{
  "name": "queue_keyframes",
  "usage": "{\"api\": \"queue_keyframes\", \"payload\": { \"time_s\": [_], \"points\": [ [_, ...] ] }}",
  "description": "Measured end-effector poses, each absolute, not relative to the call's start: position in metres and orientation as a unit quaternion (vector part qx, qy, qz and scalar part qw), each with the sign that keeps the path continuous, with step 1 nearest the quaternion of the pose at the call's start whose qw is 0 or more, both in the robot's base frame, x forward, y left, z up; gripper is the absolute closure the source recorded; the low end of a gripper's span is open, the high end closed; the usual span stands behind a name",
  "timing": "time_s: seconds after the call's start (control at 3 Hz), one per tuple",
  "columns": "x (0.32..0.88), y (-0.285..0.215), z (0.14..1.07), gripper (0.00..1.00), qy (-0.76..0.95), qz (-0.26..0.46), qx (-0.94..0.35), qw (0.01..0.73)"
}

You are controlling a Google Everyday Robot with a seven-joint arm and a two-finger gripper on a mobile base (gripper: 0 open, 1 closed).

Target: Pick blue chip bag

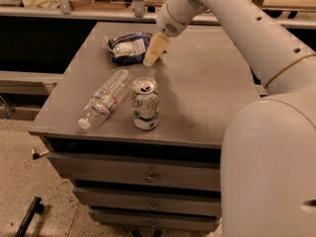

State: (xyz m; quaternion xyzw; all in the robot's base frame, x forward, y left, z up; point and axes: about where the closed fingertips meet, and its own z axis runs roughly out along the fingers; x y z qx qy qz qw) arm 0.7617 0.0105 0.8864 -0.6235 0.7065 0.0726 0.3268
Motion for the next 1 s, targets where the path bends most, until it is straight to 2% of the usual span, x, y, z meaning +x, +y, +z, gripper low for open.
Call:
{"api": "queue_keyframes", "payload": {
  "time_s": [0.33,1.0],
  "points": [
    [0.784,0.021,0.874,0.02,0.725,0.083,-0.586,0.352],
    [0.795,0.021,0.847,0.47,0.748,0.085,-0.556,0.353]
  ]
}}
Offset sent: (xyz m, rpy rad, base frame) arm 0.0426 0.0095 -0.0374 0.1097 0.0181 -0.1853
